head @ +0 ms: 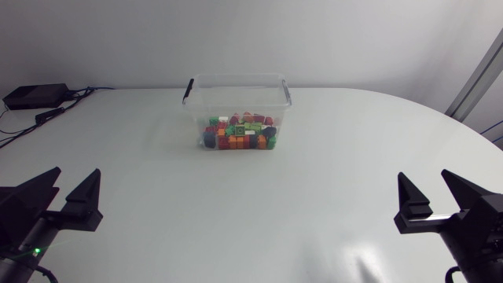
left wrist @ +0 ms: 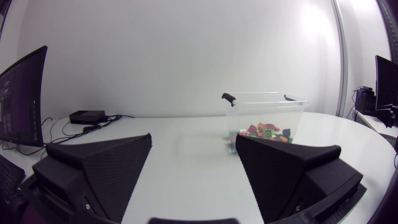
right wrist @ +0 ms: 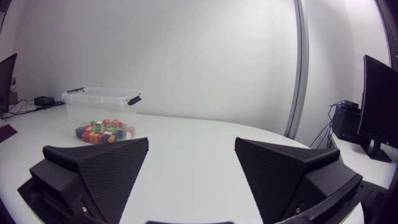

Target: Place the duplo bricks in the container

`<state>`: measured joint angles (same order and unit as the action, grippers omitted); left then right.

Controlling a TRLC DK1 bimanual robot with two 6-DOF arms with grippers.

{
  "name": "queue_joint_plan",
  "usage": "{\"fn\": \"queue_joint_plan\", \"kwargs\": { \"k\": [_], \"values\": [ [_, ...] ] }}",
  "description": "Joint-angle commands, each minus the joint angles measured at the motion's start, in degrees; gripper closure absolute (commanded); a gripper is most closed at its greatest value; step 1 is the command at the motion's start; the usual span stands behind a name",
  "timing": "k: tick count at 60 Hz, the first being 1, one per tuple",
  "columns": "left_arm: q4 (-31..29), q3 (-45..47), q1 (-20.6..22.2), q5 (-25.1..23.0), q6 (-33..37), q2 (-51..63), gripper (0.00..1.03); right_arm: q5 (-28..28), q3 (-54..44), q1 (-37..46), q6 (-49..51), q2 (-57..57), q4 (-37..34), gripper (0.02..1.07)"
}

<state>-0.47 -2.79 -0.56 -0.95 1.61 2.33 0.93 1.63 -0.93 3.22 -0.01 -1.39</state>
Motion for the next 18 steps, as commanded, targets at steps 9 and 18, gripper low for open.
{"fn": "queue_joint_plan", "kwargs": {
  "k": [9,18],
  "values": [
    [0.47,2.79,0.56,0.95,-1.61,-2.33,0.09,-0.93,-1.63,0.93,-3.22,0.01,1.39,0.07],
    [0.47,2.79,0.56,0.95,-1.61,-2.33,0.05,-0.93,-1.63,0.93,-3.22,0.01,1.39,0.07]
  ]
}}
